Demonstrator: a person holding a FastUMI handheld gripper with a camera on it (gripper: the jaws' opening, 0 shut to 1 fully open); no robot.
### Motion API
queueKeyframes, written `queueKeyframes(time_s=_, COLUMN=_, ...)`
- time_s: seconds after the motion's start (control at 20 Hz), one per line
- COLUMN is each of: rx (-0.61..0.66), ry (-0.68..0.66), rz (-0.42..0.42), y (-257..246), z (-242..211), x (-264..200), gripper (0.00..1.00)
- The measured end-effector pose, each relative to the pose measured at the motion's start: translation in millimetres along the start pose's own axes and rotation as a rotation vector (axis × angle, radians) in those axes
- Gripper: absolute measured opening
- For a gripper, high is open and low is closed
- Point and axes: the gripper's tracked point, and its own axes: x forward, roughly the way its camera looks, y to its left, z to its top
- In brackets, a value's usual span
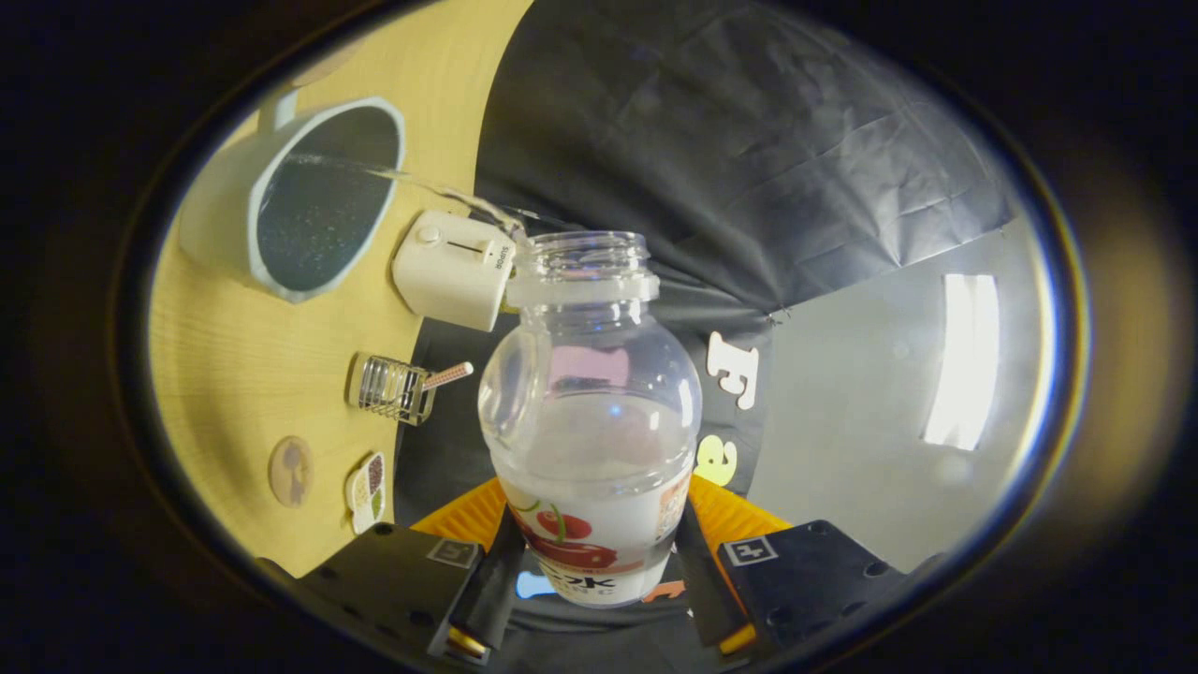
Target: Take the bottle from table, then pour the juice into the cup, finally place the bottle on the coaster
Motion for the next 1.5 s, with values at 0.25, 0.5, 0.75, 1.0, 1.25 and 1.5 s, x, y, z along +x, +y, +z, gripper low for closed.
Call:
queueKeyframes(time_s=0.25, rx=-0.017, ry=-0.013, rz=-0.003, y=-3, z=5, x=2, gripper=0.79)
queueKeyframes(time_s=0.5, rx=-0.044, ry=-0.016, rz=-0.012, y=-5, z=5, x=8, gripper=0.79)
queueKeyframes(time_s=0.75, rx=-0.054, ry=-0.024, rz=-0.019, y=-4, z=8, x=11, gripper=0.79)
queueKeyframes(time_s=1.0, rx=-0.065, ry=-0.028, rz=-0.011, y=0, z=10, x=8, gripper=0.79)
queueKeyframes(time_s=1.25, rx=-0.01, ry=0.0, rz=0.028, y=12, z=4, x=9, gripper=0.79)
queueKeyframes(time_s=1.5, rx=0.174, ry=0.064, rz=0.177, y=44, z=-9, x=-6, gripper=0.79)
